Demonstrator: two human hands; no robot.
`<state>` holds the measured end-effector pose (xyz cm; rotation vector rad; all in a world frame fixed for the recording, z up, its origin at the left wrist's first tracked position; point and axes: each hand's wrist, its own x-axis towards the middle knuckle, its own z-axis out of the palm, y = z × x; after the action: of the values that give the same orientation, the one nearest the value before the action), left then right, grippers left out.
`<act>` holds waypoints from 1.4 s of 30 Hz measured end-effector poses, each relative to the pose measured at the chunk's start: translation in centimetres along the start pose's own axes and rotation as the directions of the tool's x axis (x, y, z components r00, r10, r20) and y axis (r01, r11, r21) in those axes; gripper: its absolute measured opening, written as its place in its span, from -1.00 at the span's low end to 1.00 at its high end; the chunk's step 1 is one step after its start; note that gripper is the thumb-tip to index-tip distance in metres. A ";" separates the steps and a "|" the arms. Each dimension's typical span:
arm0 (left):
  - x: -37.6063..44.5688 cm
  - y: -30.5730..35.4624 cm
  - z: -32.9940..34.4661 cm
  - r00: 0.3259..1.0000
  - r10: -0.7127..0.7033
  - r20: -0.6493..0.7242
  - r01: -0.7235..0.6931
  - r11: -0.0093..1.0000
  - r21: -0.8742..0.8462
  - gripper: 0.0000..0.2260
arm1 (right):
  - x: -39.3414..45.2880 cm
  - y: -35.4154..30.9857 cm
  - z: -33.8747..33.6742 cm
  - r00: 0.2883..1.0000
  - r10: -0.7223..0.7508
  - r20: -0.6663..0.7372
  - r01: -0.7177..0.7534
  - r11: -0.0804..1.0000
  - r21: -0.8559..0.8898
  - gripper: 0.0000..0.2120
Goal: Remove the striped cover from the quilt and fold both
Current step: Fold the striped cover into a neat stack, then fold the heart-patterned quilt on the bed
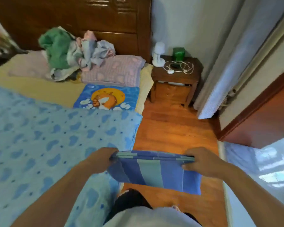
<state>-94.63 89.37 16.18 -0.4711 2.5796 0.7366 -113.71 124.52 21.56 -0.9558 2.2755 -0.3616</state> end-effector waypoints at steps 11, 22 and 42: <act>18.8 -13.1 -16.7 0.931 -0.279 -0.234 0.277 0.960 -0.041 -0.93 | 32.8 -9.0 -12.0 0.993 -0.121 0.017 0.121 0.993 -0.002 -0.78; 31.4 -21.5 -37.2 0.617 -0.124 -0.777 0.374 0.915 0.152 -0.55 | 53.8 -16.4 -16.0 0.709 -0.522 -0.474 0.347 0.843 -0.410 -0.74; 23.7 -16.8 0.9 0.355 -0.887 0.297 0.812 0.135 -0.567 -0.74 | 69.1 -0.1 1.4 0.866 0.157 0.475 0.140 0.835 -0.532 -0.68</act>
<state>-107.57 71.54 -2.83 -2.0580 1.4642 1.0735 -149.64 75.00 -10.59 -1.1510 1.9017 0.5451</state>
